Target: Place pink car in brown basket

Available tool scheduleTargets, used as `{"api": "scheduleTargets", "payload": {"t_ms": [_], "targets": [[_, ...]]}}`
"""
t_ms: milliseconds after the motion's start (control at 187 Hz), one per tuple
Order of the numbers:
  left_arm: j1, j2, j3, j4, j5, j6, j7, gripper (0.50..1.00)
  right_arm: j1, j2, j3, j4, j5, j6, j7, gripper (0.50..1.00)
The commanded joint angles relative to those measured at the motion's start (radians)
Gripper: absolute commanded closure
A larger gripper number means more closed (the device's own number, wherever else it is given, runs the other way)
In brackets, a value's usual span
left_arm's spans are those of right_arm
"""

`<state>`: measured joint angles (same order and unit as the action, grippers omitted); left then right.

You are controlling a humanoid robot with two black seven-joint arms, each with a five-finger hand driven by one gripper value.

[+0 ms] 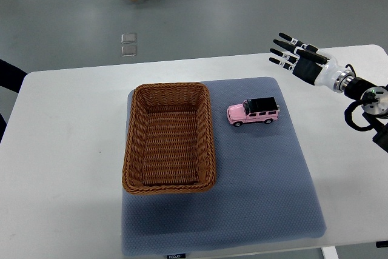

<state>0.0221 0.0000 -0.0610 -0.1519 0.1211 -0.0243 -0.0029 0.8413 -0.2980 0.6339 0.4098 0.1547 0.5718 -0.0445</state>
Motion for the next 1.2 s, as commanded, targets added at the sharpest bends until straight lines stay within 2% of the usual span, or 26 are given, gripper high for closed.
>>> {"api": "scheduleTargets", "payload": {"t_ms": [0,396,733,1016,1193], "targets": [[0.002,0.0,0.003,0.0,0.0,0.001,0.004,0.5,-0.002,0.005,-0.002,0.001,-0.003,0.006,0.0,0.583],[-0.004,0.0,0.0,0.002,-0.001,-0.003,0.004,0.5,-0.011,0.0,0.001,0.001,-0.003,0.0,0.005,0.583],[-0.007,0.0,-0.002,0.0,0.0,0.0,0.004,0.5,-0.008,0.0,-0.005,0.004,-0.052,0.039,0.011,0.585],[-0.007,0.0,-0.002,0.0,-0.001,0.0,0.004,0.5,0.013,-0.02,-0.008,0.006,-0.291,0.039,0.084,0.587],[-0.007,0.0,-0.002,0.0,0.0,0.0,0.004,0.5,0.035,-0.07,-0.019,0.011,-0.607,0.039,0.213,0.587]]}}
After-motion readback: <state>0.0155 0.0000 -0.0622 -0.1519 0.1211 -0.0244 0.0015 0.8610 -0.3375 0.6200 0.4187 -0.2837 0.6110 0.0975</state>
